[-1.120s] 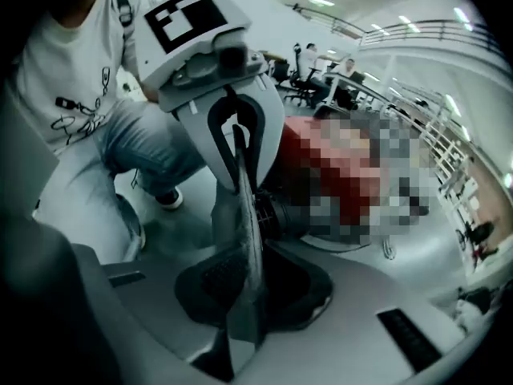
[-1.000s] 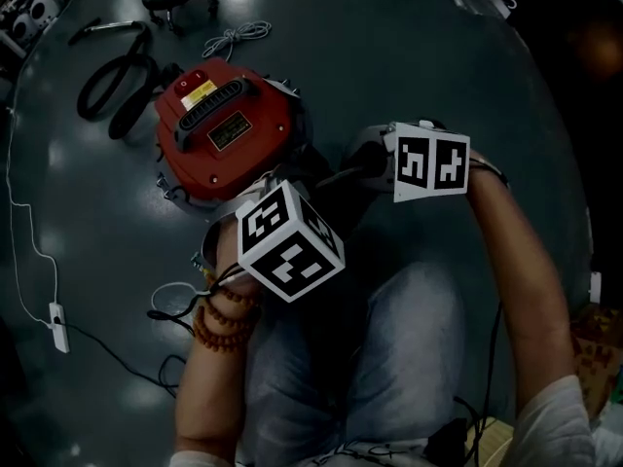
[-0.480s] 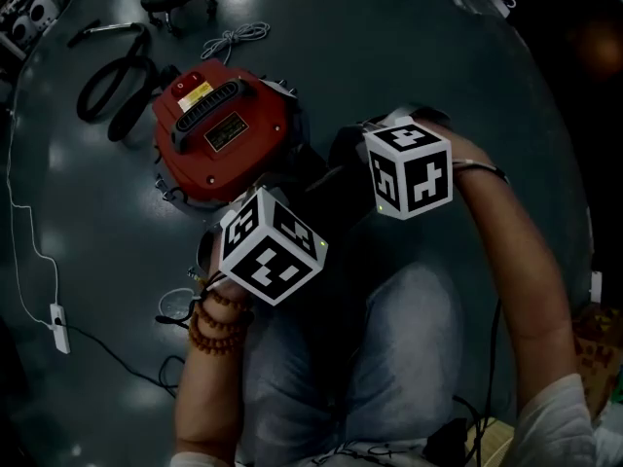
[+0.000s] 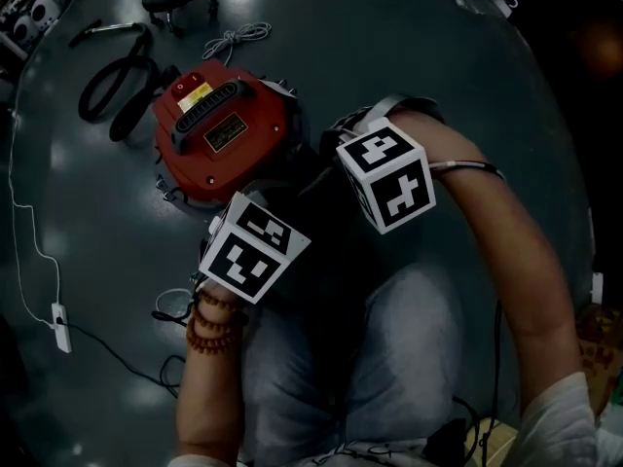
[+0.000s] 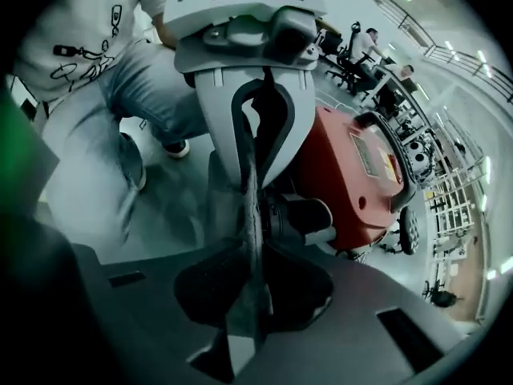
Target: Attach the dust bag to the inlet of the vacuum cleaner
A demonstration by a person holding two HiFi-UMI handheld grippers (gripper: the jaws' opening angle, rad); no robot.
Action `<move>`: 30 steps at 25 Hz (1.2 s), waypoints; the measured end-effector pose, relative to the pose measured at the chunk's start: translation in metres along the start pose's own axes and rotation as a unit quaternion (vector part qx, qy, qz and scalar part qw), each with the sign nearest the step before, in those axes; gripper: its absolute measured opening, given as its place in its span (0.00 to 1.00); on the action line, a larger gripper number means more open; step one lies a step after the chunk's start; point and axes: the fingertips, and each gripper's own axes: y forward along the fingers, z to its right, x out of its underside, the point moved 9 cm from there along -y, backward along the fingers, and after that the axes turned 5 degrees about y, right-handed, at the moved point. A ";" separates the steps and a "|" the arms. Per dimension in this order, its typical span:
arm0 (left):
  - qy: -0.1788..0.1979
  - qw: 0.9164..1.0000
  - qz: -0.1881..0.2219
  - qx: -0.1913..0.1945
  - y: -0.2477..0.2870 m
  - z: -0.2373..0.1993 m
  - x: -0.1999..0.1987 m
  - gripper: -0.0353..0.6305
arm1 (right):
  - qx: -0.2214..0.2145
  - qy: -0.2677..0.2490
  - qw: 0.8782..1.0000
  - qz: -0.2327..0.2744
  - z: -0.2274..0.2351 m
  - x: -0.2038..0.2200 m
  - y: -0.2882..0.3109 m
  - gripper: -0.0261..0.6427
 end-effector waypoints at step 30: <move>0.044 0.998 -0.018 -0.037 0.002 -0.008 -0.014 0.09 | 0.016 0.087 0.994 0.061 0.008 0.019 0.002 0.12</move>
